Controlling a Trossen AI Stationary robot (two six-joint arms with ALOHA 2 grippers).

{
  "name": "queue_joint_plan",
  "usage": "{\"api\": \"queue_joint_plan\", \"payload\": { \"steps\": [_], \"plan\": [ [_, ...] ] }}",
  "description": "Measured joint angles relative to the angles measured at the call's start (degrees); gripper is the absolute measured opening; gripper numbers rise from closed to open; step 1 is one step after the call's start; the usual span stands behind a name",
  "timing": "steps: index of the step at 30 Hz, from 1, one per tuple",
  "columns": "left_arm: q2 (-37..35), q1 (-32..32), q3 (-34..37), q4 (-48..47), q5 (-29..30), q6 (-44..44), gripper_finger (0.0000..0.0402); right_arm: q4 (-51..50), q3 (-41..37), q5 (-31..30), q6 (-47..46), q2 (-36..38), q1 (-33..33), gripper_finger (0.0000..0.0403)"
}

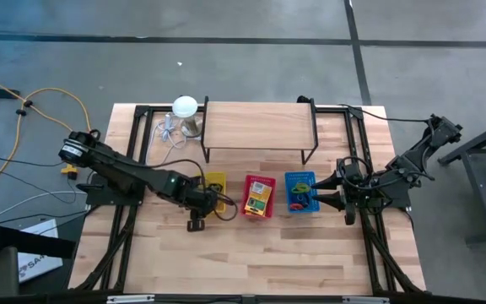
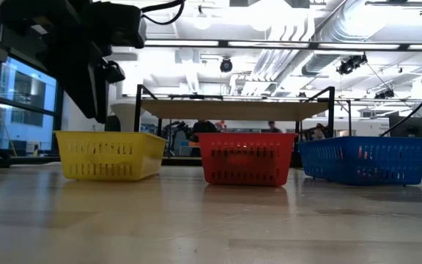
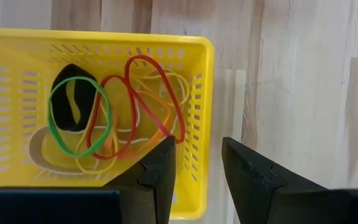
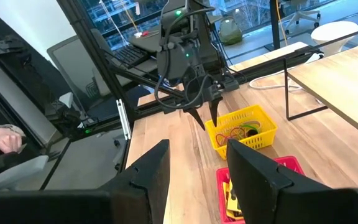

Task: Pick & Place Office Desk Supplies
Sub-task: Put the yellow bin with the rubber bands on the shelf

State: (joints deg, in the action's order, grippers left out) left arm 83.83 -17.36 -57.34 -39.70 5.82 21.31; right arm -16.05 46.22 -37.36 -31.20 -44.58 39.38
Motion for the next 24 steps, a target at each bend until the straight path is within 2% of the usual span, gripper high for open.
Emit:
{"api": "queue_joint_plan", "payload": {
  "steps": [24],
  "plan": [
    [6.77,-0.58,0.04,3.1,0.38,1.02,0.0126,0.0,0.0,0.0,-0.02,0.0,0.01,0.0146]
  ]
}}
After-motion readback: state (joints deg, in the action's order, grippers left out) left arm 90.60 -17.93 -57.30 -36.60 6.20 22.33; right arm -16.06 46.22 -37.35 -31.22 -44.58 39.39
